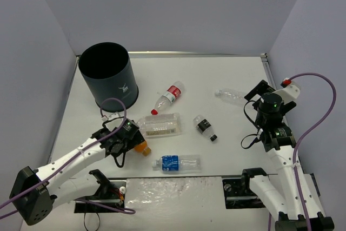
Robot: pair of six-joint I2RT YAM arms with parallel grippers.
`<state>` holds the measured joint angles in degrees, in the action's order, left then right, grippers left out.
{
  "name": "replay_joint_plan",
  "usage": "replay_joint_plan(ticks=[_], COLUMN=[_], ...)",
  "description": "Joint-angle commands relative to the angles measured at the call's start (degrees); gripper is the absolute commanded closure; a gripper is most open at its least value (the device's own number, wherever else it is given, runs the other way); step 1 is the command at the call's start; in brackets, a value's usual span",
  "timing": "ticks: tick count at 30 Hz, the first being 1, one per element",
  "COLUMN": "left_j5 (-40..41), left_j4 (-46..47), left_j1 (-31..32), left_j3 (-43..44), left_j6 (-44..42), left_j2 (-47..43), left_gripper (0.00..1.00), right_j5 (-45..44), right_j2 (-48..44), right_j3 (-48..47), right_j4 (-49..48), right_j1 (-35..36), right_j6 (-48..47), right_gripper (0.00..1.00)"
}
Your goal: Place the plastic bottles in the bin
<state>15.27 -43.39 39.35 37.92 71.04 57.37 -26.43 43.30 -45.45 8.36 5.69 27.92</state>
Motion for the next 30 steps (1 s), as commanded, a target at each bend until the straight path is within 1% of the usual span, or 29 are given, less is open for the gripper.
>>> replay_joint_plan(ticks=[1, 6, 9, 12, 15, 16, 17, 19, 21, 23, 24, 27, 28, 30], left_j5=[3.21, 5.09, 5.29, 3.49, 3.16, 2.84, 2.56, 2.33, 3.12, 5.39, 6.16, 6.86, 7.11, 7.84], left_j4=[8.35, 8.95, 12.56, 16.09, 16.14, 16.08, 15.68, 14.54, 13.42, 11.21, 10.25, 7.88, 7.07, 5.29], left_j1=[2.97, 3.45, 3.45, 3.45, 3.45, 3.45, 3.45, 3.53, 3.54, 3.54, 3.54, 3.54, 3.62, 3.67], left_j3=[-0.20, 0.07, -0.91, -1.32, -0.38, -0.25, -0.09, -0.04, -0.28, -0.58, -0.69, -0.23, 0.43, 3.83], left_j6=[6.52, 7.76, 7.54, 7.90, 7.90, 8.16, 8.36, 9.02, 8.48, 8.24, 8.15, 6.10, 5.40, 0.80], left_j2=[0.23, 2.65, 4.59, 9.36, 11.99, 12.45, 12.59, 11.37, 9.43, 6.63, 5.51, -0.14, -1.37, -4.39], left_gripper=[0.03, 0.03, 0.03, 0.03, 0.03, 0.05, 0.09, 0.27, 0.33, 0.46, 0.55, 0.87, 0.91, 0.92], right_j5=[0.48, 0.42, 0.24, 0.06, 0.06, 0.06, 0.06, 0.22, 0.38, -0.11, -0.47, -0.56, -0.39, -0.01], right_j2=[1.85, 2.40, 2.49, 2.59, 2.66, 2.66, 2.66, 2.59, 2.47, 2.40, 2.40, 2.66, 2.74, 2.87], right_j3=[-0.87, -0.87, -0.78, -0.69, -0.69, -0.69, -0.69, -0.69, -0.69, -0.56, -0.47, -0.52, -0.60, -0.60], right_j4=[-3.32, -3.43, -3.53, -3.88, -3.87, -3.81, -3.85, -3.88, -3.93, -4.03, -4.10, -4.14, -4.14, -4.18], right_j1=[0.05, 0.02, 0.02, 0.02, 0.02, 0.02, 0.02, 0.02, 0.07, 0.04, 0.07, 0.02, 0.02, 0.02], right_j6=[-1.09, -1.19, -1.20, -1.48, -1.55, -1.55, -1.68, -1.80, -1.90, -1.90, -1.90, -2.07, -2.16, -2.32], right_gripper=[0.00, 0.00, 0.00, 0.00, 0.00, 0.00, 0.00, 0.00, 0.00, 0.00, 0.00, 0.00, 0.00, 0.00])
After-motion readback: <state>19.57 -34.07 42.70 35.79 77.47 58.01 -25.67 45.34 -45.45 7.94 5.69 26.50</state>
